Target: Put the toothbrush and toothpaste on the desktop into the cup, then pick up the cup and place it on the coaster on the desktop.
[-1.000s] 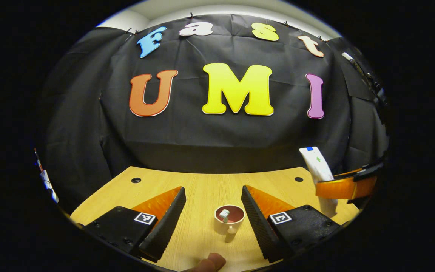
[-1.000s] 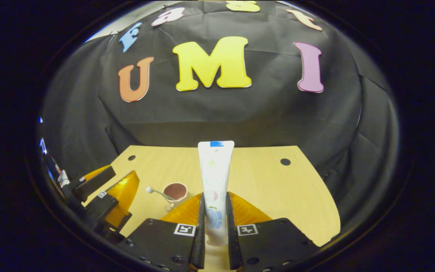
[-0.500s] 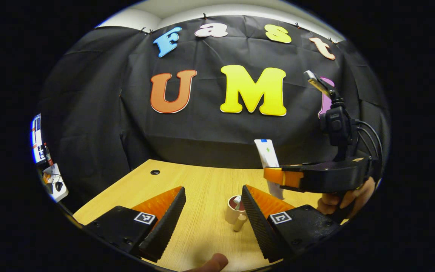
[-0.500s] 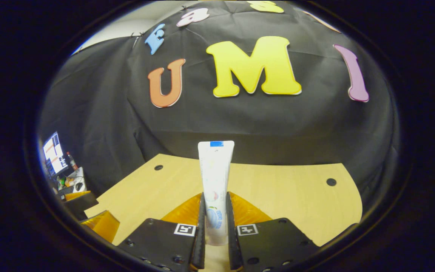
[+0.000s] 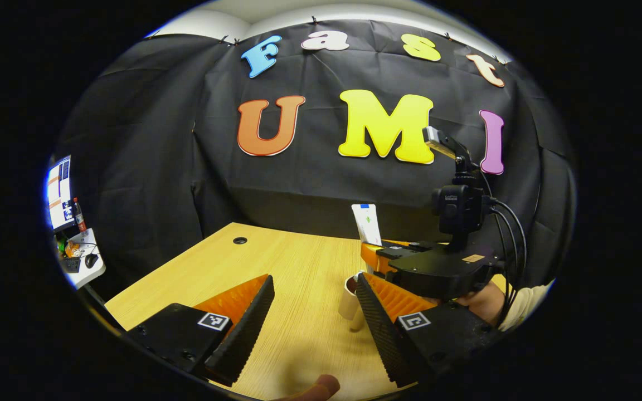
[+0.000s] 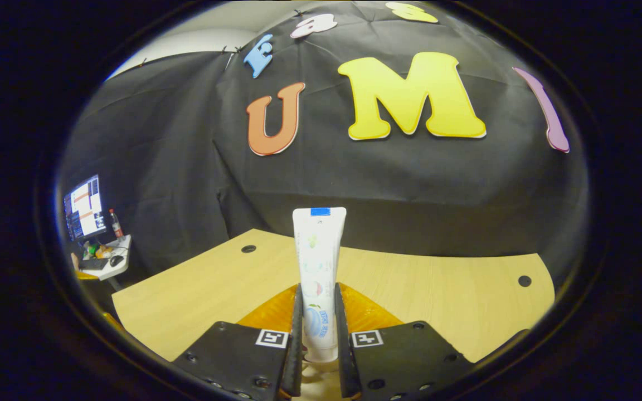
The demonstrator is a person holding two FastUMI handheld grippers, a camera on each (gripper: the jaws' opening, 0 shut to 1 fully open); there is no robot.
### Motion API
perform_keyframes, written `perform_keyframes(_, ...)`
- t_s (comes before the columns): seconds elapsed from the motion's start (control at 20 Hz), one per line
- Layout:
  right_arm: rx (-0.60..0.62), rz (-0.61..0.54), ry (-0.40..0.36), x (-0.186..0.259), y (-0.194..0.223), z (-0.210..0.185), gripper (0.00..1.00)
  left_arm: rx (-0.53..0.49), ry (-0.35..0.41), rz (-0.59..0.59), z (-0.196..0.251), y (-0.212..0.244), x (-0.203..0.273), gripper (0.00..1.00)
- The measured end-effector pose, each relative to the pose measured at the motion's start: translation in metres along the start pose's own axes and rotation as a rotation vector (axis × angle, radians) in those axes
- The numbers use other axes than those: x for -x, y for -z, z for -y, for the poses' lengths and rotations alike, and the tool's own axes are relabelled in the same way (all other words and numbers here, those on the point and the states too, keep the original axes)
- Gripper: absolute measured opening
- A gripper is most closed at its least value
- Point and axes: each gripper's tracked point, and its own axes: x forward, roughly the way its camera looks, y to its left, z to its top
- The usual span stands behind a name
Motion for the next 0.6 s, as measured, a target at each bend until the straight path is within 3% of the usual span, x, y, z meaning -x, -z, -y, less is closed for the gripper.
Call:
perform_keyframes(0.2,0.021,-0.010,0.023,-0.009,0.009,0.005,0.28,-0.003,-0.010,-0.012,-0.004,0.006,0.005,0.94)
perform_keyframes(0.4,0.009,0.022,0.017,0.000,-0.002,0.002,0.38,-0.004,-0.016,-0.010,-0.007,0.004,0.004,0.94)
perform_keyframes(0.55,-0.006,0.025,0.016,0.009,-0.005,-0.002,0.71,-0.004,-0.015,-0.017,-0.008,0.004,0.005,0.94)
perform_keyframes(0.6,-0.011,0.026,0.014,0.012,-0.007,-0.003,0.70,-0.003,-0.013,-0.020,-0.008,0.003,0.005,0.94)
